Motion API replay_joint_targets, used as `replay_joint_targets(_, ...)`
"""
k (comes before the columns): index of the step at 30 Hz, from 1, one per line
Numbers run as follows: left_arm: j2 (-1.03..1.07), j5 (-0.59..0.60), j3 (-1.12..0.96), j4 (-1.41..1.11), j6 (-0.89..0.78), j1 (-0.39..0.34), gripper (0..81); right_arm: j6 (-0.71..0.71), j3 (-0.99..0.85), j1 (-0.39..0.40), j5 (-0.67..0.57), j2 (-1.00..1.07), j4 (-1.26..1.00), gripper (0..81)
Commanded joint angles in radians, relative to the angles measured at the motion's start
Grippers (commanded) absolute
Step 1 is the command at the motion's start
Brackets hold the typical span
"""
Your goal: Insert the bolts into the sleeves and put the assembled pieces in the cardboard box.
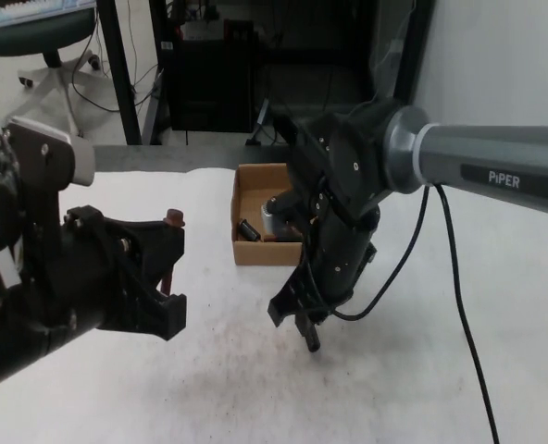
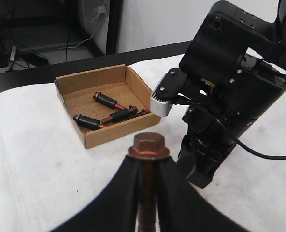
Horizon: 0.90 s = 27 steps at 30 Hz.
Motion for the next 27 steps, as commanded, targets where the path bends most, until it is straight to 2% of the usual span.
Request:
replay_joint_targets(1,-0.008,0.0,-0.004,0.031,0.0,0.001,0.3,0.013,-0.007,0.001,0.017,-0.006,0.002,28.0)
replay_joint_targets(27,-0.012,0.0,-0.005,0.061,0.022,0.001,0.3,0.077,-0.007,0.011,0.036,0.016,-0.03,28.0)
